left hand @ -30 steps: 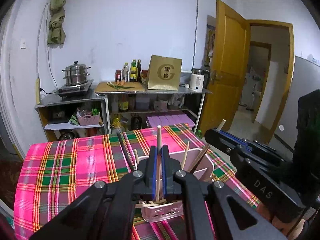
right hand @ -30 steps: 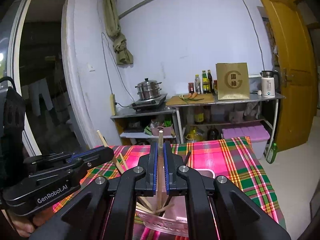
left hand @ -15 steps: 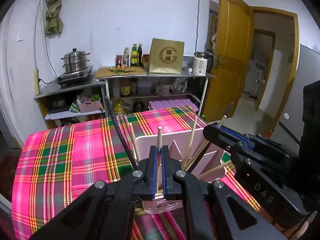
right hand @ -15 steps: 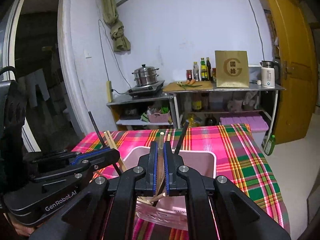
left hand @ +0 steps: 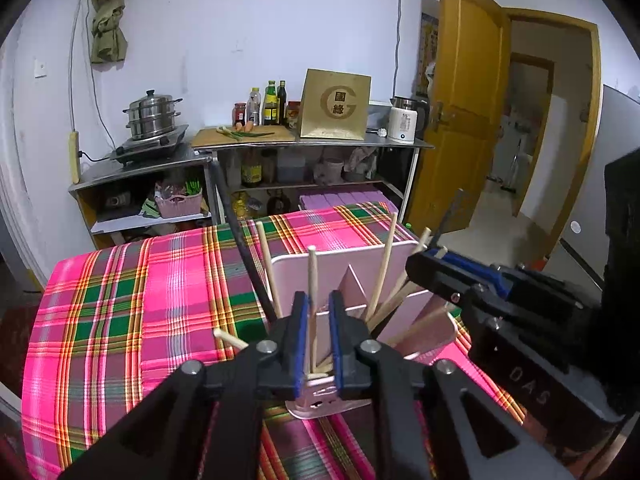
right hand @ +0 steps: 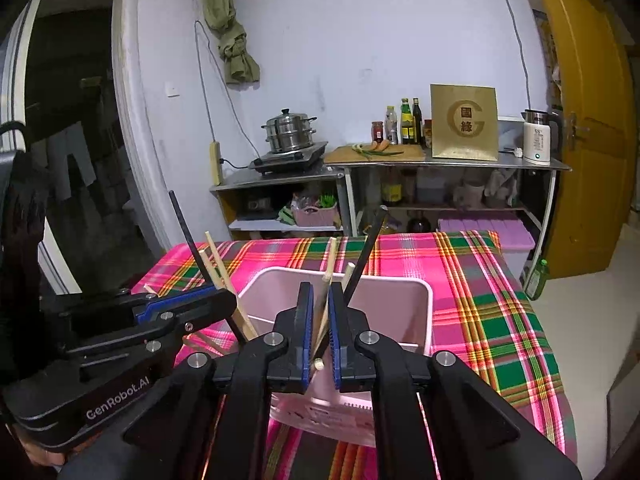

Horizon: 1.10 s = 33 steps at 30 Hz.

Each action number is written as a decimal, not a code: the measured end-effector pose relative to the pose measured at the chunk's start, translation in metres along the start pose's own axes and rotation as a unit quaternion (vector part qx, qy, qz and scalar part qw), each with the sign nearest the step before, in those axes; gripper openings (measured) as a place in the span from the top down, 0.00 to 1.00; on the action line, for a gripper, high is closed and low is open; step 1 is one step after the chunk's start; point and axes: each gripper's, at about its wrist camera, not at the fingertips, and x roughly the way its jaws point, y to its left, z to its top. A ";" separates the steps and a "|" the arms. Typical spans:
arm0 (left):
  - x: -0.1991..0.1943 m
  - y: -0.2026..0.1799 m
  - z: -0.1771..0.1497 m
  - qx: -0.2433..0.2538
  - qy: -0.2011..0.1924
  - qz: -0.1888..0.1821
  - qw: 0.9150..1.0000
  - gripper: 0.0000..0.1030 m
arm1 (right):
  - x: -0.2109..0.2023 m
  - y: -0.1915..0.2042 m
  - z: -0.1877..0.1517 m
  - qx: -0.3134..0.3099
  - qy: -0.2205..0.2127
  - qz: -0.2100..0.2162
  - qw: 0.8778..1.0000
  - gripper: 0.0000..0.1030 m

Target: Organize utensils

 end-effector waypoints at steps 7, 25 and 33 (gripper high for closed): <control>-0.022 -0.001 -0.004 -0.008 -0.015 -0.010 1.000 0.76 | -0.024 -0.002 0.002 0.004 -0.018 0.004 1.000 0.82; -0.115 -0.014 -0.079 -0.028 -0.054 -0.005 0.998 0.65 | -0.129 0.014 -0.056 -0.012 -0.049 0.001 0.999 0.76; -0.149 -0.026 -0.134 -0.029 -0.064 0.005 0.997 0.60 | -0.175 0.024 -0.105 -0.014 -0.055 -0.010 0.998 0.67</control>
